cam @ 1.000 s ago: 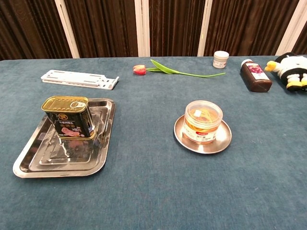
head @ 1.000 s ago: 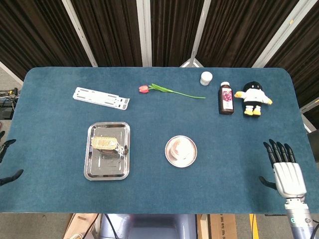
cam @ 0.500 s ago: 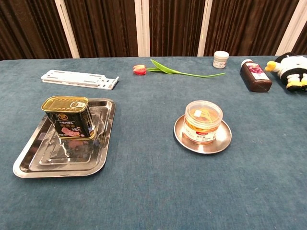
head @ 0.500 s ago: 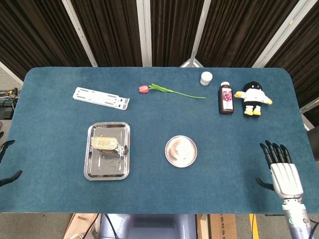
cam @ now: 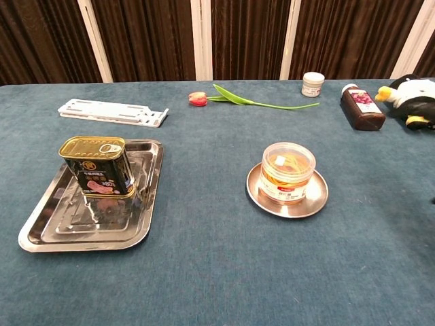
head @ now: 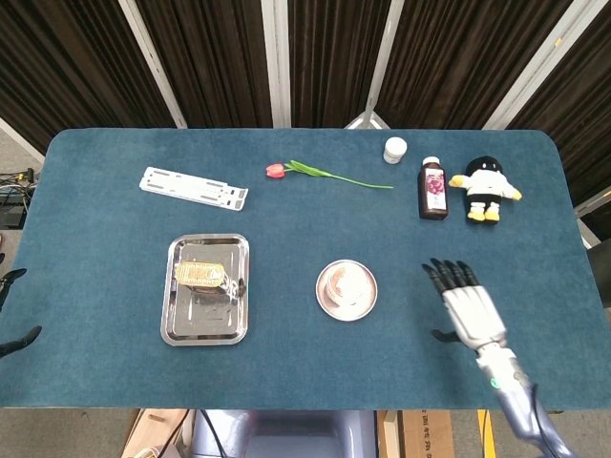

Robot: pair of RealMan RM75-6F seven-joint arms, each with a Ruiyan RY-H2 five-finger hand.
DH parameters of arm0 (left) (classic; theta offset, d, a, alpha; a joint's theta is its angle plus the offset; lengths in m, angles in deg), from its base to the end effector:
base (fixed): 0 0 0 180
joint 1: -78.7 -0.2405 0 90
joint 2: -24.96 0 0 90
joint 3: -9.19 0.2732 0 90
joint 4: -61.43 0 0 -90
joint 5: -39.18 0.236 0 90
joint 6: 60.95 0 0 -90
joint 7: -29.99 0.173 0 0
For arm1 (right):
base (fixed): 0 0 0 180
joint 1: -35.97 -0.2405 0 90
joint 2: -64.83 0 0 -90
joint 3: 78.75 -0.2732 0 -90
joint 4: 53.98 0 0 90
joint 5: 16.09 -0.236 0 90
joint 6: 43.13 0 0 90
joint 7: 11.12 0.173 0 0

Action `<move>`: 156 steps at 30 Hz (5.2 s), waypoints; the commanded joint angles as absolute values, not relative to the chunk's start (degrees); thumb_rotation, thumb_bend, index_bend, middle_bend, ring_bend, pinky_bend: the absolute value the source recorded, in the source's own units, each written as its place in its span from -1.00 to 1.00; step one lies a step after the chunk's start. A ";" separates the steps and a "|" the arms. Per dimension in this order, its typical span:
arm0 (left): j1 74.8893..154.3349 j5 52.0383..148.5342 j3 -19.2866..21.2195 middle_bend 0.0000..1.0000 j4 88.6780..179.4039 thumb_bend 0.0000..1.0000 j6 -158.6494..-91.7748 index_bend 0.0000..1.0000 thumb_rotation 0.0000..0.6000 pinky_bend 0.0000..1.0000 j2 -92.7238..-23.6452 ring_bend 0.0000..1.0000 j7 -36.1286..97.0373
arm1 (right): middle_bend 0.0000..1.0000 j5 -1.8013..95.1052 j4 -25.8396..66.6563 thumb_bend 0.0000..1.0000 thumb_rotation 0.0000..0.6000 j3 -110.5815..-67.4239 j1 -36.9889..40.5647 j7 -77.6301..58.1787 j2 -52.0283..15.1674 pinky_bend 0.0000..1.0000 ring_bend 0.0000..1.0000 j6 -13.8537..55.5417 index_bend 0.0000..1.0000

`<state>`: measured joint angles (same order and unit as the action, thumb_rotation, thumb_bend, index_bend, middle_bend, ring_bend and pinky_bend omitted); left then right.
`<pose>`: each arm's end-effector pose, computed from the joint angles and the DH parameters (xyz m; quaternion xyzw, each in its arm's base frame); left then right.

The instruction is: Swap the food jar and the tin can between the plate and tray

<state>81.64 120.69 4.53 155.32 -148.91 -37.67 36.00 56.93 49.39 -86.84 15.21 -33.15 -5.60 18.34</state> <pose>-0.3455 0.2082 0.1672 -0.5669 -0.3603 -0.3578 0.6487 -0.2398 -0.2930 0.0423 0.7082 -0.4047 0.3249 0.4786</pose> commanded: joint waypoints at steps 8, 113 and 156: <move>81.69 119.15 3.88 -1.00 155.54 -0.50 -148.68 -0.62 1.00 -0.90 -37.80 -1.00 37.20 | -0.90 41.16 47.22 -0.79 1.00 -90.57 3.98 -45.83 -16.59 -1.00 -1.00 12.71 -1.00; 101.79 114.90 0.29 -0.97 160.87 -0.66 -121.78 -0.71 1.00 -0.77 -41.97 -1.00 38.69 | -1.00 59.51 42.49 -0.99 1.00 -74.40 20.37 -20.37 -8.36 -1.00 -0.94 38.01 -1.00; 115.07 119.02 0.29 0.10 159.73 0.29 -117.70 -0.01 1.00 0.13 -56.77 -0.01 33.90 | -0.98 57.22 40.53 -0.99 1.00 -82.99 26.01 -17.67 -10.10 -1.00 -0.82 37.52 -1.00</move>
<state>113.36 120.53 0.50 157.79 -119.96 -56.70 30.58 57.23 40.53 -82.96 25.99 -17.67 -10.09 37.54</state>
